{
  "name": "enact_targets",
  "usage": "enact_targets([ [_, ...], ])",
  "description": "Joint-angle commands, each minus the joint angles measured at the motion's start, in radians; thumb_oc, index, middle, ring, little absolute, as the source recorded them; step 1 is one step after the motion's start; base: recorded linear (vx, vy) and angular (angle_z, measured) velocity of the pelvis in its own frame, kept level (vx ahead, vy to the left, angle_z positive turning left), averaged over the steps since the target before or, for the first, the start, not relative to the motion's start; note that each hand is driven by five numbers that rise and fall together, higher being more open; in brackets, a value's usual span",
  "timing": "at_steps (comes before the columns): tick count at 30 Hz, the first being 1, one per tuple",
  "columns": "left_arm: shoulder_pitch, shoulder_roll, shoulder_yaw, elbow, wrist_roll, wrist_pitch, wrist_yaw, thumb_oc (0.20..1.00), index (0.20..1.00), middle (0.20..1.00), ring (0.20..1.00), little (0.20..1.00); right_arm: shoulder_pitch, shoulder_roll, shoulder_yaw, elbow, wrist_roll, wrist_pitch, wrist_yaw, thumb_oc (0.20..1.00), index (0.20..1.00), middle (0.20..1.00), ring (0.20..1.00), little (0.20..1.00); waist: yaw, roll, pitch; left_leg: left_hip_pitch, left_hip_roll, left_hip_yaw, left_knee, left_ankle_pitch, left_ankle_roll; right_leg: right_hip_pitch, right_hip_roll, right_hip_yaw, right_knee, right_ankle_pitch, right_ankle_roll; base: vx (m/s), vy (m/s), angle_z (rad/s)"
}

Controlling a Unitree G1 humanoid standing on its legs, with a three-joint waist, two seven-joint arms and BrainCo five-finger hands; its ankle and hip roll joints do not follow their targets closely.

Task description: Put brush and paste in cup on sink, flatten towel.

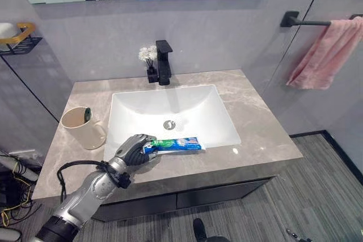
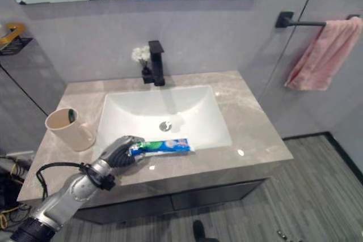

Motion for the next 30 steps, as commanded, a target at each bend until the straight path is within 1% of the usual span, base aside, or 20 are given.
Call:
enact_targets([
  [1,-0.09,0.016,0.056,-0.062,0.02,-0.041,0.082,0.2,0.2,0.2,0.2,0.2,-0.033,-0.035,-0.028,0.048,0.083,-0.044,-0.05,1.0,1.0,1.0,1.0,1.0,-0.018,-0.016,-0.024,-0.009,0.036,-0.015,0.01,-0.018,-0.022,0.06,-0.063,0.044,0.011,-0.039,0.07,0.0,0.0,0.0],
  [7,-0.149,0.001,0.086,-0.041,0.029,-0.035,0.153,0.2,0.2,0.2,0.2,0.2,-0.046,-0.051,-0.094,0.008,0.191,-0.079,-0.079,1.0,1.0,1.0,1.0,1.0,-0.031,-0.023,-0.045,0.0,0.038,-0.01,0.01,-0.022,-0.025,0.067,-0.062,0.046,0.011,-0.04,0.07,0.0,0.0,0.0],
  [8,-0.176,-0.003,0.097,-0.04,0.043,-0.035,0.189,0.2,0.2,0.2,0.2,0.2,-0.046,-0.07,-0.142,-0.036,0.24,-0.113,-0.107,1.0,1.0,1.0,1.0,1.0,-0.04,-0.026,-0.053,0.003,0.039,-0.01,0.01,-0.024,-0.025,0.07,-0.061,0.047,0.011,-0.04,0.071,0.0,0.0,0.0],
  [9,-0.185,-0.007,0.095,-0.036,0.048,-0.034,0.199,0.2,0.2,0.2,0.2,0.2,-0.045,-0.07,-0.145,-0.052,0.228,-0.12,-0.122,1.0,1.0,1.0,1.0,1.0,-0.039,-0.026,-0.053,0.004,0.039,-0.01,0.01,-0.025,-0.024,0.071,-0.061,0.046,0.011,-0.041,0.072,0.0,0.0,0.0],
  [10,-0.2,-0.012,0.107,-0.037,0.066,-0.035,0.234,0.2,0.2,0.2,0.2,0.2,-0.044,-0.082,-0.166,-0.141,0.238,-0.156,-0.154,1.0,1.0,1.0,1.0,1.0,-0.048,-0.029,-0.058,0.009,0.041,-0.006,0.01,-0.027,-0.024,0.074,-0.062,0.048,0.011,-0.04,0.072,0.0,0.0,0.0],
  [11,-0.2,-0.012,0.106,-0.036,0.068,-0.035,0.236,0.2,0.2,0.2,0.2,0.2,-0.041,-0.08,-0.167,-0.147,0.236,-0.155,-0.158,1.0,1.0,1.0,1.0,1.0,-0.048,-0.028,-0.057,0.009,0.041,-0.006,0.01,-0.027,-0.024,0.074,-0.062,0.048,0.011,-0.04,0.072,0.0,0.0,0.0],
  [12,-0.207,-0.009,0.113,-0.042,0.078,-0.034,0.247,0.2,0.2,0.2,0.2,0.2,-0.035,-0.088,-0.19,-0.197,0.229,-0.176,-0.187,1.0,1.0,1.0,1.0,1.0,-0.051,-0.029,-0.059,0.011,0.041,-0.005,0.01,-0.028,-0.023,0.075,-0.062,0.049,0.011,-0.04,0.072,0.0,0.0,0.0],
  [14,-0.235,-0.007,0.129,-0.042,0.108,-0.026,0.292,0.2,0.2,0.2,0.2,0.2,-0.029,-0.121,-0.219,-0.394,0.161,-0.225,-0.266,1.0,1.0,1.0,1.0,1.0,-0.061,-0.028,-0.067,0.015,0.041,-0.001,0.01,-0.03,-0.022,0.077,-0.061,0.054,0.011,-0.039,0.071,0.0,0.0,0.0],
  [15,-0.234,-0.008,0.13,-0.043,0.11,-0.026,0.293,0.2,0.2,0.2,0.2,0.2,-0.023,-0.115,-0.222,-0.412,0.15,-0.219,-0.279,1.0,1.0,1.0,1.0,1.0,-0.061,-0.027,-0.067,0.016,0.041,-0.001,0.01,-0.03,-0.022,0.077,-0.061,0.055,0.011,-0.039,0.072,0.0,0.0,0.0],
  [17,-0.261,-0.014,0.143,-0.047,0.124,-0.03,0.325,0.2,0.2,0.2,0.2,0.2,-0.016,-0.115,-0.257,-0.519,0.092,-0.242,-0.328,1.0,1.0,1.0,1.0,1.0,-0.068,-0.024,-0.071,0.019,0.041,0.002,0.01,-0.032,-0.02,0.078,-0.06,0.057,0.011,-0.039,0.071,0.0,0.021,-0.08],
  [18,-0.289,-0.014,0.161,-0.062,0.143,-0.025,0.357,0.2,0.2,0.2,0.2,0.2,-0.022,-0.129,-0.254,-0.696,-0.028,-0.265,-0.372,1.0,1.0,1.0,1.0,1.0,-0.07,-0.021,-0.074,0.023,0.039,0.002,0.01,-0.032,-0.018,0.081,-0.06,0.057,0.011,-0.038,0.071,0.01,0.022,-0.15],
  [21,-0.31,-0.008,0.2,-0.105,0.175,-0.03,0.382,0.2,0.2,0.2,0.2,0.2,-0.003,-0.124,-0.267,-0.856,-0.094,-0.27,-0.362,1.0,1.0,1.0,1.0,1.0,-0.079,-0.023,-0.075,0.025,0.039,0.005,0.01,-0.034,-0.017,0.08,-0.059,0.061,0.011,-0.037,0.07,0.0,0.007,-0.1],
  [23,-0.318,-0.008,0.204,-0.117,0.18,-0.03,0.385,0.2,0.2,0.2,0.2,0.2,-0.007,-0.115,-0.275,-0.877,-0.093,-0.28,-0.369,1.0,1.0,1.0,1.0,1.0,-0.079,-0.023,-0.077,0.025,0.039,0.005,0.01,-0.034,-0.017,0.081,-0.059,0.061,0.011,-0.037,0.07,0.0,0.0,0.0],
  [24,-0.336,-0.007,0.226,-0.139,0.183,-0.024,0.396,0.2,0.2,0.2,0.2,0.2,-0.013,-0.098,-0.26,-1.042,-0.105,-0.281,-0.328,1.0,1.0,1.0,1.0,1.0,-0.082,-0.026,-0.077,0.026,0.039,0.007,0.01,-0.033,-0.016,0.081,-0.059,0.064,0.011,-0.035,0.07,0.0,0.0,0.0],
  [25,-0.375,-0.009,0.221,-0.156,0.176,-0.025,0.397,0.2,0.2,0.2,0.2,0.2,-0.03,-0.11,-0.22,-1.119,-0.119,-0.282,-0.282,1.0,1.0,1.0,1.0,1.0,-0.08,-0.029,-0.078,0.027,0.039,0.008,0.01,-0.031,-0.016,0.082,-0.059,0.066,0.011,-0.035,0.07,-0.02,0.008,-0.03],
  [26,-0.377,-0.009,0.221,-0.155,0.176,-0.024,0.397,0.2,0.2,0.2,0.2,0.2,-0.03,-0.109,-0.22,-1.12,-0.121,-0.28,-0.283,1.0,1.0,1.0,1.0,1.0,-0.08,-0.029,-0.077,0.028,0.039,0.009,0.01,-0.031,-0.016,0.082,-0.059,0.066,0.011,-0.035,0.07,0.01,0.014,-0.04],
  [27,-0.401,-0.002,0.219,-0.169,0.178,-0.027,0.381,0.2,0.2,0.2,0.2,0.2,-0.032,-0.176,-0.165,-1.244,-0.276,-0.235,-0.211,1.0,1.0,1.0,1.0,1.0,-0.074,-0.034,-0.079,0.034,0.041,0.01,0.01,-0.039,-0.015,0.088,-0.057,0.066,0.011,-0.044,0.071,-0.01,-0.002,-0.04],
  [28,-0.423,-0.008,0.216,-0.189,0.174,-0.03,0.368,0.2,0.2,0.2,0.2,0.2,-0.058,-0.196,-0.12,-1.271,-0.283,-0.216,-0.165,1.0,1.0,1.0,1.0,1.0,-0.07,-0.037,-0.079,0.033,0.04,0.011,0.01,-0.031,-0.016,0.087,-0.058,0.066,0.011,-0.037,0.07,0.0,0.0,0.0],
  [29,-0.434,-0.013,0.207,-0.196,0.17,-0.03,0.366,0.2,0.2,0.2,0.2,0.2,-0.074,-0.195,-0.106,-1.273,-0.265,-0.215,-0.169,1.0,1.0,1.0,1.0,1.0,-0.066,-0.035,-0.084,0.037,0.041,0.01,0.01,-0.04,-0.014,0.092,-0.058,0.064,0.011,-0.046,0.071,0.0,0.0,0.0],
  [30,-0.452,-0.02,0.192,-0.196,0.156,-0.03,0.359,0.2,0.2,0.2,0.2,0.2,-0.11,-0.194,-0.05,-1.28,-0.219,-0.209,-0.121,1.0,1.0,1.0,1.0,1.0,-0.061,-0.041,-0.082,0.037,0.039,0.01,0.01,-0.039,-0.014,0.093,-0.058,0.063,0.011,-0.045,0.071,0.0,0.0,0.0],
])
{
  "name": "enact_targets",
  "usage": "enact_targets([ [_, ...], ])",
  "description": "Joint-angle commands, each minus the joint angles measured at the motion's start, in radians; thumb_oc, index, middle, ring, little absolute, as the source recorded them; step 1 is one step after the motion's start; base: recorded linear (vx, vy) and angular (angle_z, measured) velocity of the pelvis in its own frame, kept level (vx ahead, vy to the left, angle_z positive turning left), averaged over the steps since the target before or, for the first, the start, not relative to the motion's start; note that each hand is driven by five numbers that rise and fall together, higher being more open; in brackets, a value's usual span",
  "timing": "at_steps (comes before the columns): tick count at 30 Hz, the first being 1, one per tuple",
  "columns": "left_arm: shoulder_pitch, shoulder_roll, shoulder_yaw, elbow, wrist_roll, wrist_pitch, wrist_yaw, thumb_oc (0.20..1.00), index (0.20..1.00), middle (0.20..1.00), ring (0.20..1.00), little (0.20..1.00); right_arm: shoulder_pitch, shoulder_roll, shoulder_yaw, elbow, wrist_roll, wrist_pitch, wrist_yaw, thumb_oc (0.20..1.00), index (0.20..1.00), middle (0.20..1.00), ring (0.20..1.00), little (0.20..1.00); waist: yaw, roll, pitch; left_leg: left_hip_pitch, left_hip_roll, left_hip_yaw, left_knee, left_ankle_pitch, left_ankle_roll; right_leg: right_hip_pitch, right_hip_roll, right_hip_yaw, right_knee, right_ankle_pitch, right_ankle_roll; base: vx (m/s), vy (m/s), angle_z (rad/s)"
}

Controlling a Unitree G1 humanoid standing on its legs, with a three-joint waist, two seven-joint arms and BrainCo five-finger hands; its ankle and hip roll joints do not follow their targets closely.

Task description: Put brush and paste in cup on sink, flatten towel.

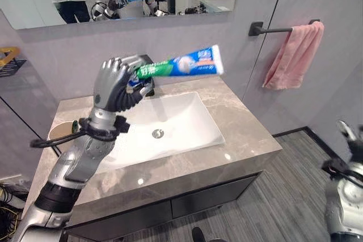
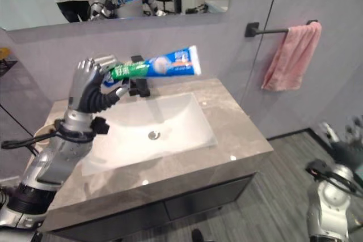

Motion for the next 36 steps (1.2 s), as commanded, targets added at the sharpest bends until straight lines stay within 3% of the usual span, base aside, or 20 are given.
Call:
enact_targets([
  [1,-0.133,0.01,-0.026,0.008,-0.037,-0.012,0.012,0.2,0.2,0.2,0.2,0.2,-0.145,-0.018,0.026,0.06,0.075,0.004,0.137,1.0,1.0,1.0,1.0,1.0,0.021,-0.038,-0.032,0.005,0.041,-0.021,0.01,-0.03,-0.017,0.075,-0.064,0.033,0.005,-0.05,0.062,-0.04,-0.01,0.02],
  [2,-0.169,-0.004,-0.07,0.016,-0.065,-0.007,0.002,0.2,0.2,0.2,0.2,0.2,-0.2,-0.028,0.103,0.087,0.143,0.026,0.165,1.0,1.0,1.0,1.0,1.0,0.034,-0.044,-0.033,0.005,0.041,-0.025,0.01,-0.027,-0.017,0.079,-0.065,0.027,0.005,-0.05,0.06,-0.04,-0.005,0.01],
  [3,-0.174,-0.002,-0.071,0.021,-0.066,-0.007,0.003,0.2,0.2,0.2,0.2,0.2,-0.208,-0.03,0.106,0.094,0.149,0.024,0.167,1.0,1.0,1.0,1.0,1.0,0.032,-0.045,-0.029,0.006,0.041,-0.025,0.01,-0.027,-0.017,0.08,-0.065,0.027,0.005,-0.05,0.06,-0.07,-0.015,-0.01],
  [5,-0.224,-0.023,-0.123,0.048,-0.095,0.006,-0.008,0.2,0.2,0.2,0.2,0.2,-0.3,0.021,0.261,0.108,0.31,0.061,0.239,1.0,1.0,1.0,1.0,1.0,0.054,-0.055,-0.022,0.001,0.037,-0.03,0.01,-0.009,-0.017,0.082,-0.068,0.023,0.006,-0.04,0.055,-0.07,-0.014,0.04],
  [8,-0.241,-0.039,-0.148,0.049,-0.124,0.007,-0.02,0.2,0.2,0.2,0.2,0.2,-0.393,0.082,0.386,0.091,0.387,0.079,0.281,1.0,1.0,1.0,1.0,1.0,0.073,-0.057,-0.016,0.004,0.036,-0.036,0.01,-0.004,-0.016,0.087,-0.07,0.017,0.006,-0.039,0.052,-0.01,0.0,0.01],
  [16,-0.215,-0.057,-0.159,0.011,-0.137,0.006,-0.004,0.2,0.2,0.2,0.2,0.2,-0.589,0.26,0.601,0.011,0.585,0.076,0.356,1.0,1.0,1.0,1.0,1.0,0.118,-0.056,-0.005,-0.003,0.031,-0.055,0.01,0.003,-0.014,0.096,-0.079,-0.003,0.005,-0.04,0.047,-0.01,0.004,0.06],
  [22,-0.169,-0.058,-0.145,-0.018,-0.155,-0.001,0.022,0.2,0.2,0.2,0.2,0.2,-0.679,0.346,0.647,-0.021,0.693,0.041,0.371,1.0,1.0,1.0,1.0,1.0,0.147,-0.058,0.003,-0.012,0.024,-0.07,0.01,0.008,-0.012,0.101,-0.088,-0.02,0.004,-0.043,0.045,0.0,0.009,0.09],
  [30,-0.111,-0.054,-0.118,-0.044,-0.174,-0.028,0.055,0.2,0.2,0.2,0.2,0.2,-0.782,0.39,0.574,-0.056,0.661,-0.075,0.297,1.0,1.0,1.0,1.0,1.0,0.176,-0.064,0.011,-0.027,0.017,-0.092,0.01,0.014,-0.009,0.106,-0.098,-0.045,0.004,-0.045,0.044,0.0,0.008,0.09],
  [36,-0.088,-0.053,-0.113,-0.054,-0.178,-0.033,0.072,0.2,0.2,0.2,0.2,0.2,-0.814,0.4,0.532,-0.083,0.658,-0.12,0.258,1.0,1.0,1.0,1.0,1.0,0.186,-0.072,0.013,-0.039,0.013,-0.102,0.01,0.017,-0.006,0.101,-0.1,-0.053,0.004,-0.045,0.043,0.0,0.006,0.12],
])
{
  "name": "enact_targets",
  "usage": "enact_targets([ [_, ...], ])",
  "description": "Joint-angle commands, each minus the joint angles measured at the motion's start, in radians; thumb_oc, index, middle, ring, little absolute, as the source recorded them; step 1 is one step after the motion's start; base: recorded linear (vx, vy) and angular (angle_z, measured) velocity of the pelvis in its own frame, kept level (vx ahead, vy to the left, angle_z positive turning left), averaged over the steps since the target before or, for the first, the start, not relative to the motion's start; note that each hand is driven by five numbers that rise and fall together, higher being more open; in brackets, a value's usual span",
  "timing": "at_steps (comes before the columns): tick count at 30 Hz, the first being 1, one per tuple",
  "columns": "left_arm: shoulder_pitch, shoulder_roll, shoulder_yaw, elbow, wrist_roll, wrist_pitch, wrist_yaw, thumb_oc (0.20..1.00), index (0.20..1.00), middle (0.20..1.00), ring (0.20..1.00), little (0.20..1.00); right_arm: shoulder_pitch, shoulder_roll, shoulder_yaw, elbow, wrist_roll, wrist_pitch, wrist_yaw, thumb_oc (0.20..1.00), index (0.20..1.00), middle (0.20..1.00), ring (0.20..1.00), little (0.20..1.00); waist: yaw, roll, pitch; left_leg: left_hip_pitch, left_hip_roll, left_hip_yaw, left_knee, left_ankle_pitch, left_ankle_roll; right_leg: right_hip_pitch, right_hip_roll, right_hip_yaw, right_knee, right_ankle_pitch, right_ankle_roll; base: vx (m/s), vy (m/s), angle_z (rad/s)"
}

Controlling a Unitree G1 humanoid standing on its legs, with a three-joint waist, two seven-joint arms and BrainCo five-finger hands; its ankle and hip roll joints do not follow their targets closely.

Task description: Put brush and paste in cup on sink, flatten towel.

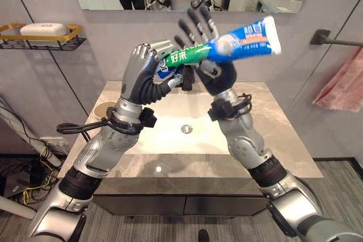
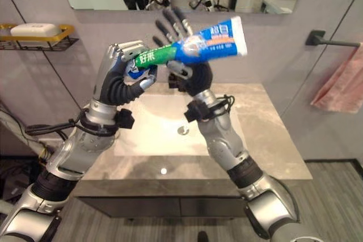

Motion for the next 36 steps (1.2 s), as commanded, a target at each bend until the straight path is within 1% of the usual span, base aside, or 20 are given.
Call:
enact_targets([
  [1,-0.013,0.038,0.032,-0.054,-0.055,-0.038,0.06,0.2,0.2,0.2,0.2,0.2,-0.093,0.047,-0.092,-0.056,0.012,-0.112,-0.029,1.0,1.0,1.0,1.0,1.0,-0.008,-0.056,-0.055,-0.036,-0.006,-0.01,0.005,0.002,0.012,0.065,-0.097,0.038,0.002,-0.032,0.065,0.0,0.0,0.0],
  [3,-0.001,0.023,0.027,-0.054,-0.064,-0.042,0.072,0.2,0.2,0.2,0.2,0.2,-0.087,0.067,-0.117,-0.085,0.014,-0.147,-0.043,1.0,1.0,1.0,1.0,1.0,-0.007,-0.054,-0.056,-0.04,-0.009,-0.008,0.005,0.003,0.015,0.061,-0.1,0.038,0.002,-0.029,0.066,0.0,0.0,0.0],
  [5,-0.002,0.013,0.016,-0.053,-0.068,-0.042,0.076,0.2,0.2,0.2,0.2,0.2,-0.078,0.069,-0.111,-0.103,0.023,-0.151,-0.045,1.0,1.0,1.0,1.0,1.0,-0.01,-0.053,-0.056,-0.04,-0.009,-0.005,0.005,0.003,0.016,0.059,-0.101,0.041,0.002,-0.028,0.068,0.0,0.0,0.0],
  [6,-0.002,0.013,0.016,-0.053,-0.068,-0.042,0.076,0.2,0.2,0.2,0.2,0.2,-0.078,0.069,-0.111,-0.103,0.023,-0.151,-0.045,0.95,0.95,0.95,0.95,0.95,-0.01,-0.053,-0.056,-0.04,-0.009,-0.005,0.005,0.002,0.016,0.059,-0.101,0.041,0.002,-0.028,0.068,0.0,0.0,0.0],
  [7,-0.001,0.01,0.012,-0.052,-0.072,-0.042,0.076,0.2,0.2,0.2,0.2,0.2,-0.074,0.069,-0.108,-0.108,0.023,-0.154,-0.048,0.73,0.73,0.73,0.73,0.73,-0.013,-0.051,-0.056,-0.04,-0.009,-0.003,0.005,0.002,0.017,0.057,-0.101,0.043,0.002,-0.027,0.068,0.0,0.0,0.0],
  [8,0.0,0.007,0.01,-0.051,-0.076,-0.042,0.074,0.2,0.2,0.2,0.2,0.2,-0.07,0.07,-0.106,-0.113,0.026,-0.154,-0.045,0.435,0.435,0.435,0.435,0.435,-0.014,-0.05,-0.057,-0.04,-0.009,-0.002,0.005,0.002,0.017,0.057,-0.101,0.045,0.002,-0.027,0.069,0.0,0.0,0.0],
  [9,0.0,0.007,0.01,-0.051,-0.076,-0.042,0.074,0.2,0.2,0.2,0.2,0.2,-0.07,0.07,-0.106,-0.113,0.026,-0.154,-0.045,0.435,0.435,0.435,0.435,0.435,-0.014,-0.05,-0.057,-0.04,-0.009,-0.002,0.005,0.002,0.017,0.057,-0.101,0.045,0.002,-0.027,0.069,0.0,0.0,0.0],
  [10,0.001,0.005,0.009,-0.051,-0.078,-0.044,0.075,0.2,0.2,0.2,0.2,0.2,-0.066,0.069,-0.104,-0.114,0.028,-0.154,-0.043,0.2,0.2,0.2,0.2,0.2,-0.015,-0.049,-0.057,-0.04,-0.01,0.0,0.005,0.002,0.017,0.057,-0.1,0.047,0.002,-0.026,0.068,0.0,0.0,0.0],
  [19,-0.057,-0.021,-0.028,-0.041,-0.084,-0.044,0.073,0.2,0.2,0.2,0.2,0.2,-0.046,0.073,-0.076,-0.12,0.045,-0.148,-0.032,0.2,0.2,0.2,0.2,0.2,-0.028,-0.041,-0.056,-0.037,-0.007,0.005,0.005,0.001,0.015,0.055,-0.1,0.051,0.002,-0.026,0.069,0.0,0.0,0.0],
  [24,-0.063,-0.029,-0.041,-0.038,-0.094,-0.044,0.066,0.2,0.2,0.2,0.2,0.2,-0.049,0.079,-0.08,-0.12,0.047,-0.154,-0.039,0.2,0.2,0.2,0.2,0.2,-0.03,-0.038,-0.055,-0.035,-0.005,0.008,0.005,0.001,0.014,0.055,-0.098,0.052,0.002,-0.027,0.068,0.0,0.0,0.0],
  [25,-0.063,-0.033,-0.043,-0.036,-0.103,-0.044,0.066,0.382,0.382,0.382,0.382,0.382,-0.049,0.082,-0.086,-0.115,0.038,-0.163,-0.057,0.2,0.2,0.2,0.2,0.2,-0.032,-0.038,-0.054,-0.035,-0.004,0.009,0.005,0.001,0.014,0.055,-0.097,0.054,0.002,-0.028,0.068,0.0,0.0,0.0],
  [26,-0.057,-0.036,-0.044,-0.036,-0.11,-0.042,0.064,0.598,0.598,0.598,0.598,0.598,-0.049,0.089,-0.096,-0.115,0.029,-0.171,-0.071,0.2,0.2,0.2,0.2,0.2,-0.031,-0.038,-0.054,-0.035,-0.004,0.009,0.005,0.0,0.015,0.055,-0.097,0.055,0.002,-0.028,0.068,0.0,0.0,0.0],
  [27,-0.056,-0.036,-0.044,-0.036,-0.111,-0.042,0.064,0.755,0.755,0.755,0.755,0.755,-0.049,0.089,-0.096,-0.116,0.028,-0.171,-0.072,0.2,0.2,0.2,0.2,0.2,-0.031,-0.038,-0.055,-0.035,-0.004,0.009,0.005,0.0,0.015,0.055,-0.097,0.055,0.002,-0.028,0.068,0.0,0.0,0.0],
  [28,-0.046,-0.04,-0.037,-0.034,-0.121,-0.036,0.066,1.0,1.0,1.0,1.0,1.0,-0.054,0.108,-0.112,-0.104,0.021,-0.181,-0.098,0.2,0.2,0.2,0.2,0.2,-0.028,-0.037,-0.054,-0.034,-0.004,0.008,0.005,0.0,0.016,0.056,-0.096,0.055,0.002,-0.028,0.067,0.0,0.0,0.0],
  [30,-0.026,-0.05,-0.033,-0.036,-0.141,-0.026,0.069,1.0,1.0,1.0,1.0,1.0,-0.063,0.121,-0.126,-0.081,0.0,-0.195,-0.139,0.2,0.2,0.2,0.2,0.2,-0.023,-0.038,-0.052,-0.034,-0.004,0.005,0.005,0.0,0.017,0.059,-0.096,0.052,0.002,-0.031,0.066,0.0,0.0,0.0],
  [36,0.017,-0.051,-0.019,-0.055,-0.193,-0.026,0.064,1.0,1.0,1.0,1.0,1.0,-0.09,0.135,-0.157,-0.036,-0.021,-0.204,-0.195,0.2,0.2,0.2,0.2,0.2,-0.008,-0.04,-0.044,-0.037,-0.004,-0.005,0.005,0.002,0.017,0.065,-0.097,0.041,0.002,-0.036,0.063,0.0,-0.001,0.01],
])
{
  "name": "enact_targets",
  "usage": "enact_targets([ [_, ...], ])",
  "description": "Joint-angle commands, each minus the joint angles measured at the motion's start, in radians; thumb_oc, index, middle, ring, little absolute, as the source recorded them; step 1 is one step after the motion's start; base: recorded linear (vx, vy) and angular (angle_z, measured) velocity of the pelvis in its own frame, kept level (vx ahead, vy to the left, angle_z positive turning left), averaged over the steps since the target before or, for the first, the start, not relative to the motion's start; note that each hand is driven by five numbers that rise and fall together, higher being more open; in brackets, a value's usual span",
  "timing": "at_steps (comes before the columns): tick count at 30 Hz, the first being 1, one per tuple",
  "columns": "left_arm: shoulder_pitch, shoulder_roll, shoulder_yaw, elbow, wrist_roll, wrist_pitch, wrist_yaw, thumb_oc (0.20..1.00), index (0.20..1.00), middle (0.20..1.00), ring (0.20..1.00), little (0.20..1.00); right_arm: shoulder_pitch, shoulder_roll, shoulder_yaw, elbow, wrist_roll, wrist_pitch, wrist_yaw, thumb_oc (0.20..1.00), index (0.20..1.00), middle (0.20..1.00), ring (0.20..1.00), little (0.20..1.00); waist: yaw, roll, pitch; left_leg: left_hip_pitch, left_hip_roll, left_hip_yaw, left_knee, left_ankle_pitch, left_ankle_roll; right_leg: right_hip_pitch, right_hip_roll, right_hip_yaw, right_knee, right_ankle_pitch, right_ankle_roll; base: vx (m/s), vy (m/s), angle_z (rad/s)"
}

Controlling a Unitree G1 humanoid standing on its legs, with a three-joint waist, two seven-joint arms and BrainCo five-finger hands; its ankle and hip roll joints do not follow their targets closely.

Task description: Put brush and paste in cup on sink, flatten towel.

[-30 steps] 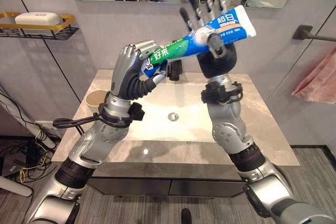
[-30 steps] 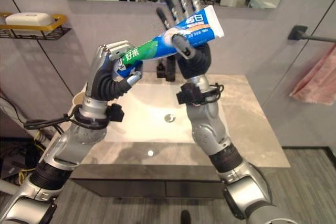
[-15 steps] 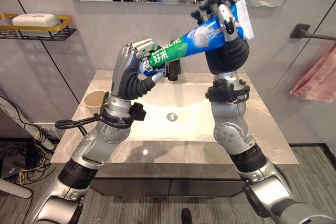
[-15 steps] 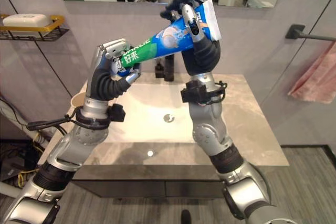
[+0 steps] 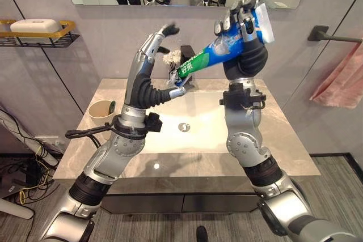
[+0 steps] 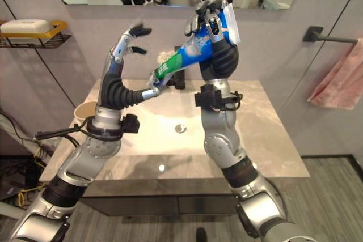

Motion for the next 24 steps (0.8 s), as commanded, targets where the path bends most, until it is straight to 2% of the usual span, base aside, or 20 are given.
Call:
enact_targets([
  [1,-0.011,0.039,0.006,-0.056,-0.064,-0.029,0.028,1.0,1.0,1.0,1.0,1.0,-0.098,0.047,-0.103,0.015,-0.05,-0.071,-0.045,0.2,0.2,0.2,0.2,0.2,0.022,-0.057,-0.033,-0.041,-0.003,-0.014,0.004,0.003,0.017,0.069,-0.099,0.031,0.002,-0.036,0.064,0.0,-0.009,0.04],
  [6,0.065,0.063,0.04,-0.059,-0.12,-0.036,0.035,1.0,1.0,1.0,1.0,1.0,-0.165,0.088,-0.139,0.079,-0.073,-0.096,-0.113,0.2,0.2,0.2,0.2,0.2,0.058,-0.061,-0.017,-0.05,-0.009,-0.043,0.004,0.011,0.018,0.079,-0.103,0.008,0.002,-0.043,0.058,0.0,-0.008,0.08],
  [8,0.09,0.072,0.059,-0.064,-0.123,-0.043,0.041,1.0,1.0,1.0,1.0,1.0,-0.179,0.074,-0.148,0.094,-0.09,-0.096,-0.124,0.2,0.2,0.2,0.2,0.2,0.074,-0.064,-0.011,-0.055,-0.011,-0.056,0.004,0.014,0.019,0.083,-0.107,-0.003,0.002,-0.045,0.058,0.0,-0.009,0.25],
  [9,0.156,0.094,0.097,-0.097,-0.136,-0.06,0.034,1.0,1.0,1.0,1.0,1.0,-0.195,0.047,-0.171,0.104,-0.102,-0.099,-0.14,0.2,0.2,0.2,0.2,0.2,0.098,-0.067,-0.003,-0.064,-0.015,-0.077,0.004,0.019,0.02,0.087,-0.112,-0.024,0.002,-0.049,0.055,0.0,-0.011,0.48],
  [13,0.24,0.119,0.146,-0.115,-0.158,-0.074,0.032,1.0,1.0,1.0,1.0,1.0,-0.206,0.02,-0.188,0.115,-0.124,-0.101,-0.162,0.2,0.2,0.2,0.2,0.2,0.124,-0.071,0.004,-0.077,-0.021,-0.103,0.004,0.026,0.02,0.093,-0.117,-0.048,0.002,-0.054,0.054,0.01,-0.01,0.33],
  [15,0.331,0.124,0.185,-0.099,-0.229,-0.101,0.021,1.0,1.0,1.0,1.0,1.0,-0.227,-0.012,-0.199,0.132,-0.143,-0.097,-0.183,0.2,0.2,0.2,0.2,0.2,0.159,-0.074,0.013,-0.089,-0.026,-0.128,0.004,0.034,0.021,0.098,-0.123,-0.072,0.002,-0.057,0.051,0.01,-0.011,0.24],
  [16,0.333,0.124,0.187,-0.1,-0.232,-0.102,0.019,1.0,1.0,1.0,1.0,1.0,-0.227,-0.011,-0.198,0.133,-0.144,-0.097,-0.184,0.2,0.2,0.2,0.2,0.2,0.156,-0.073,0.012,-0.089,-0.026,-0.131,0.004,0.034,0.021,0.099,-0.123,-0.074,0.002,-0.058,0.051,0.01,-0.018,0.28],
  [17,0.371,0.106,0.181,-0.076,-0.295,-0.116,0.005,1.0,1.0,1.0,1.0,1.0,-0.236,-0.021,-0.2,0.156,-0.148,-0.095,-0.191,0.2,0.2,0.2,0.2,0.2,0.174,-0.077,0.017,-0.094,-0.028,-0.145,0.004,0.038,0.021,0.102,-0.125,-0.087,0.002,-0.059,0.05,0.01,-0.018,0.38],
  [18,0.371,0.106,0.182,-0.075,-0.298,-0.118,0.004,1.0,1.0,1.0,1.0,1.0,-0.237,-0.021,-0.199,0.157,-0.148,-0.096,-0.191,0.2,0.2,0.2,0.2,0.2,0.171,-0.076,0.017,-0.093,-0.028,-0.147,0.004,0.037,0.021,0.104,-0.125,-0.09,0.002,-0.061,0.05,0.04,-0.042,0.26],
  [19,0.392,0.109,0.149,-0.055,-0.329,-0.114,-0.035,1.0,1.0,1.0,1.0,1.0,-0.243,-0.044,-0.204,0.185,-0.159,-0.087,-0.197,0.2,0.2,0.2,0.2,0.2,0.189,-0.079,0.021,-0.094,-0.028,-0.168,0.004,0.032,0.021,0.114,-0.123,-0.11,0.002,-0.073,0.05,0.01,-0.035,0.28],
  [20,0.413,0.134,0.112,-0.048,-0.339,-0.116,-0.078,1.0,1.0,1.0,1.0,1.0,-0.252,-0.053,-0.215,0.215,-0.14,-0.09,-0.198,0.2,0.2,0.2,0.2,0.2,0.204,-0.082,0.029,-0.102,-0.032,-0.19,0.004,0.045,0.021,0.122,-0.125,-0.131,0.002,-0.068,0.048,0.04,-0.047,0.39],
  [24,0.435,0.193,0.023,0.002,-0.345,-0.091,-0.158,1.0,1.0,1.0,1.0,1.0,-0.288,-0.064,-0.211,0.272,-0.124,-0.086,-0.201,0.2,0.2,0.2,0.2,0.2,0.226,-0.085,0.035,-0.102,-0.034,-0.222,0.004,0.039,0.022,0.138,-0.123,-0.162,0.004,-0.08,0.05,0.01,-0.02,0.41],
])
